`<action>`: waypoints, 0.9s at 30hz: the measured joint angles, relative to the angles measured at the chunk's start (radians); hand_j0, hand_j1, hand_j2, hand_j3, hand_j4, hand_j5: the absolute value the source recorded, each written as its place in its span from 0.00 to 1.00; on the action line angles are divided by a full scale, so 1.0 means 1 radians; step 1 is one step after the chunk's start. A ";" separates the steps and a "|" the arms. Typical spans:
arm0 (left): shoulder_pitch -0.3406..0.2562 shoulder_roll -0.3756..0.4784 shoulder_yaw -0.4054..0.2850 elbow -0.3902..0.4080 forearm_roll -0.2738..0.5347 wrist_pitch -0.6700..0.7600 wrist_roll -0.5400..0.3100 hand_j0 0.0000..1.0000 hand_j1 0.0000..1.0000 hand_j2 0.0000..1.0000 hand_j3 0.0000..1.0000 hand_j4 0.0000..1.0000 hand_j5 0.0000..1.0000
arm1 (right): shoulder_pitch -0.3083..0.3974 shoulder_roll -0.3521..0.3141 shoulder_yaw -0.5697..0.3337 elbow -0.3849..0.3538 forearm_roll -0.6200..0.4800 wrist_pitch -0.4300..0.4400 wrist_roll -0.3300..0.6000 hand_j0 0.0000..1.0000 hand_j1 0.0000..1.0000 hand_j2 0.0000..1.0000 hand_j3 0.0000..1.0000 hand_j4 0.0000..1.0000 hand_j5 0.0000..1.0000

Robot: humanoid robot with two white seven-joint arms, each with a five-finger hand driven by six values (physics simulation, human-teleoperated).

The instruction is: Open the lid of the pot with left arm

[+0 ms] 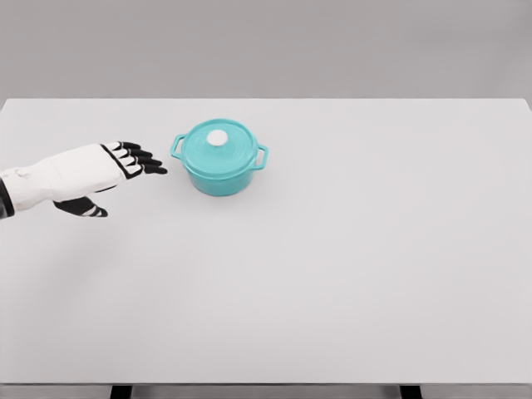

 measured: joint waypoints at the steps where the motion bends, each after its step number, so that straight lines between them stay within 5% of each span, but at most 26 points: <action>1: 0.000 0.000 0.000 0.000 0.000 -0.001 -0.001 1.00 1.00 1.00 1.00 1.00 1.00 | 0.000 0.000 0.000 0.000 0.000 0.000 -0.001 1.00 1.00 1.00 1.00 1.00 1.00; 10: -0.026 0.031 -0.005 0.000 0.000 -0.024 -0.026 1.00 1.00 1.00 1.00 1.00 1.00 | 0.012 0.000 0.001 0.000 0.000 -0.001 -0.001 1.00 1.00 1.00 1.00 1.00 1.00; 12: -0.135 0.063 -0.042 0.000 0.003 -0.030 -0.032 1.00 1.00 1.00 1.00 1.00 1.00 | 0.012 0.000 0.001 0.000 0.000 -0.001 -0.001 1.00 1.00 1.00 1.00 1.00 1.00; 16: -0.527 0.113 -0.348 0.108 0.096 -0.031 -0.035 1.00 1.00 1.00 1.00 1.00 1.00 | 0.012 0.000 0.001 0.000 0.000 -0.001 -0.001 1.00 1.00 1.00 1.00 1.00 1.00; 19: -0.724 0.123 -0.587 0.184 0.130 -0.032 -0.036 1.00 1.00 1.00 1.00 1.00 1.00 | 0.012 0.000 0.001 0.000 0.000 -0.001 -0.001 1.00 1.00 1.00 1.00 1.00 1.00; 21: -0.922 0.113 -0.763 0.213 0.140 -0.032 -0.036 1.00 1.00 1.00 1.00 1.00 1.00 | 0.012 0.000 0.001 0.000 0.000 -0.001 -0.001 1.00 1.00 1.00 1.00 1.00 1.00; 24: -0.986 0.075 -0.950 0.255 0.154 -0.031 -0.036 1.00 1.00 1.00 1.00 1.00 1.00 | 0.012 0.000 0.001 0.000 0.000 -0.001 -0.001 1.00 1.00 1.00 1.00 1.00 1.00; 27: -0.986 0.026 -1.022 0.276 0.175 -0.032 -0.037 1.00 1.00 1.00 1.00 1.00 1.00 | 0.012 0.000 0.001 0.000 0.000 -0.001 -0.001 1.00 1.00 1.00 1.00 1.00 1.00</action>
